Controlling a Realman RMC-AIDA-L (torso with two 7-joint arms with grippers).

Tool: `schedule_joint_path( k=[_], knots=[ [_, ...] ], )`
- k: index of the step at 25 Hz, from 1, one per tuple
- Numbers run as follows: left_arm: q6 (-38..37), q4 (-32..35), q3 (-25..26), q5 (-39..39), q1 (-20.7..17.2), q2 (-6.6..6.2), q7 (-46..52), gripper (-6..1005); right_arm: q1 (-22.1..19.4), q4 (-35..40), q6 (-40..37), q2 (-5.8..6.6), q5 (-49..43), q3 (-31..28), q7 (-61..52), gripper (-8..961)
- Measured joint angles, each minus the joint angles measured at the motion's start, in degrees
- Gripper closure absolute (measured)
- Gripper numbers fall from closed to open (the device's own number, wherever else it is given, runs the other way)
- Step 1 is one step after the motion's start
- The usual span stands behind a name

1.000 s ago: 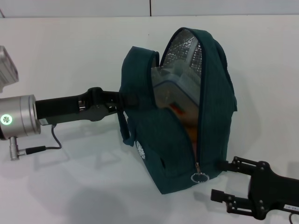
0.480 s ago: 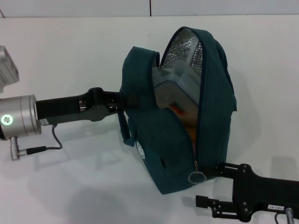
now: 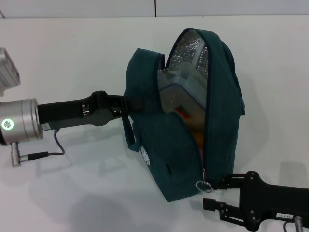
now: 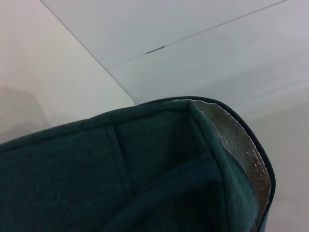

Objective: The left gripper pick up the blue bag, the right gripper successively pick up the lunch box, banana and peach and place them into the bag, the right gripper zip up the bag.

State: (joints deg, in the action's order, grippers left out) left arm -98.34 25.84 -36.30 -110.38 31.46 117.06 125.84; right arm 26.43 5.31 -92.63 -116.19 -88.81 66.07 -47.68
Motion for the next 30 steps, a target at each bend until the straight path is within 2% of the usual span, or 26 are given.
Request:
schedule_joint_path(
  k=[5,11,16,24,30],
  knots=[
    [0.00,0.00,0.00,0.00,0.00,0.00,-0.05,955,0.25,0.12,0.81,0.00,0.08,0.02,-1.64,512],
    [0.00,0.00,-0.53,0.12,0.00,0.00,-0.14,955,1.00,0.00,2.38,0.00,0.05,0.02,-2.77,704],
    [0.00,0.00,-0.61,0.18,0.13,0.00,-0.17,955,1.07,-0.03,2.45,0.00,0.13,0.02,-2.79,697],
    [0.00,0.00,-0.62,0.29,0.16,0.00,-0.18,955,0.75,0.11,2.27,0.00,0.27,0.01,-2.84,858],
    [0.07,0.00,-0.61,0.35,-0.06,0.00,-0.68,955,-0.09,0.54,0.51,0.02,0.96,-0.60,-2.85,944]
  ],
)
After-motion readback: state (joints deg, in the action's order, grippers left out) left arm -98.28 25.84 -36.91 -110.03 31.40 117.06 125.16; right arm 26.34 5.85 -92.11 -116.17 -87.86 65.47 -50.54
